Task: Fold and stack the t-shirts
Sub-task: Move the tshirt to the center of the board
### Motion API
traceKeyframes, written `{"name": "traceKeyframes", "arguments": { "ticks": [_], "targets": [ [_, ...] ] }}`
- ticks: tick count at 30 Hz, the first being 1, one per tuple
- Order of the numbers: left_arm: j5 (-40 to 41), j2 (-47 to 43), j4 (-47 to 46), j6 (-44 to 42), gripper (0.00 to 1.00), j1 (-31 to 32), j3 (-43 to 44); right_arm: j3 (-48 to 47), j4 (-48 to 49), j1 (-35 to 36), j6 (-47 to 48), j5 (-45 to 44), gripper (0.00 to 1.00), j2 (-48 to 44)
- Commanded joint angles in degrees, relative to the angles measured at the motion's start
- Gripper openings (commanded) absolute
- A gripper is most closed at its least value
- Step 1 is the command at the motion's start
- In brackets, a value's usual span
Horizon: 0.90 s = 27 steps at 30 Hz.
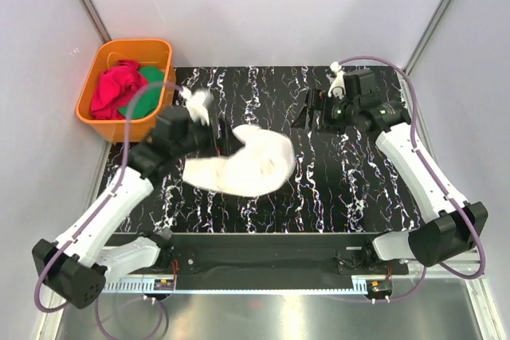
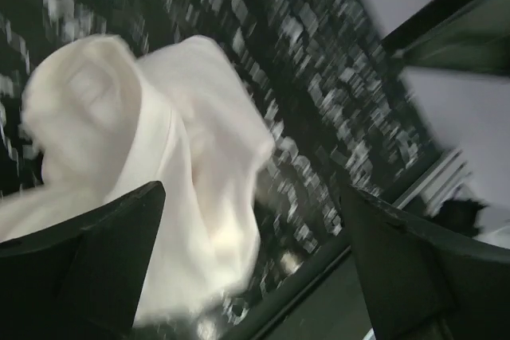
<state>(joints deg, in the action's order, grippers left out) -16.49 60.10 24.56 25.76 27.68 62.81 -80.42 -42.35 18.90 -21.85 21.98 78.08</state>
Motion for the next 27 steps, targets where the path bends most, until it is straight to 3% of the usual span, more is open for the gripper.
{"name": "traceKeyframes", "arguments": {
  "ticks": [1, 6, 11, 13, 18, 24, 27],
  "targets": [
    [5.1, -9.7, 0.4, -1.0, 0.99, 0.8, -6.6, -0.2, -5.1, 1.8, 3.7, -5.9, 0.95, -0.6],
    [5.7, -13.9, 4.3, -0.6, 0.92, 0.8, -12.3, 4.3, -2.1, 8.7, 2.8, -3.6, 0.90, 2.7],
    [7.7, -5.9, 2.1, 2.7, 0.79, 0.8, -17.9, 5.1, 2.5, 17.0, -0.7, -6.0, 0.81, 10.3],
    [6.5, -3.4, -3.7, 3.5, 0.73, 0.6, -19.6, 4.2, 3.8, 19.4, -1.1, -9.4, 0.81, 12.9],
    [-1.8, 9.3, -17.3, 6.6, 0.69, 0.0, -21.5, -0.6, 7.8, 18.9, -0.9, -14.8, 0.84, 21.0],
    [2.2, 17.0, -21.5, 6.7, 0.70, 0.0, -22.6, -9.2, 11.8, 13.3, -3.9, -11.0, 0.70, 31.2],
    [3.7, 18.9, -22.4, 6.8, 0.74, 0.0, -22.4, -15.1, 10.9, 11.5, -3.0, -10.4, 0.71, 36.6]
  ]
}}
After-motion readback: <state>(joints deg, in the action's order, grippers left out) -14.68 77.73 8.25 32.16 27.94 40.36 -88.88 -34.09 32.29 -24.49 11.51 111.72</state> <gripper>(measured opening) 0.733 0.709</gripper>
